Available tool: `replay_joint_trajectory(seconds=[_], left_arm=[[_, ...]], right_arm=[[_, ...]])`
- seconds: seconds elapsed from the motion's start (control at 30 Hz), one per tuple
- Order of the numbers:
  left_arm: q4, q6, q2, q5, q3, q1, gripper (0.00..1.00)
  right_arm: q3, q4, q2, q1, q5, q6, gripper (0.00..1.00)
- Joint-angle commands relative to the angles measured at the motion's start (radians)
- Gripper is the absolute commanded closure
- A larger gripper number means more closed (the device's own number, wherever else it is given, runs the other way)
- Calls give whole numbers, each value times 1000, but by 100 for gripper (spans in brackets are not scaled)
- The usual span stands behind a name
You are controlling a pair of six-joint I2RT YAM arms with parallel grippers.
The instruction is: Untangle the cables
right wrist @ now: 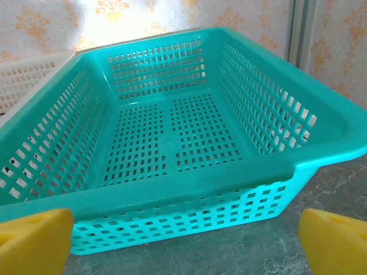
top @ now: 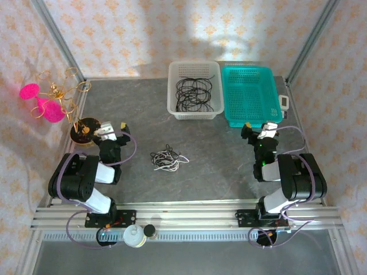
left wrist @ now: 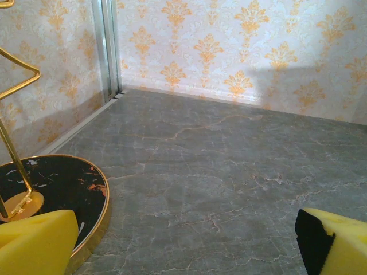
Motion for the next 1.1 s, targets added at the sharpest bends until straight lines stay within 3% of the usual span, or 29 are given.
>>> replay_joint_trajectory(seconds=[0.0,0.57,0.93,1.07], left_arm=[[43,1,0,-10,1,-1,1],[43,1,0,-8,1,-1,1],[74,28,-16,68,-21,1,1],[-50,29,-164,23,-30,-21,1]], right_arm=[[6,7,-1,3,4,9,1],[7,9,-1,3,4,11,1],[-7,26,-10,11,3,0,1],[-40,31,-84,71,139,-25,0]])
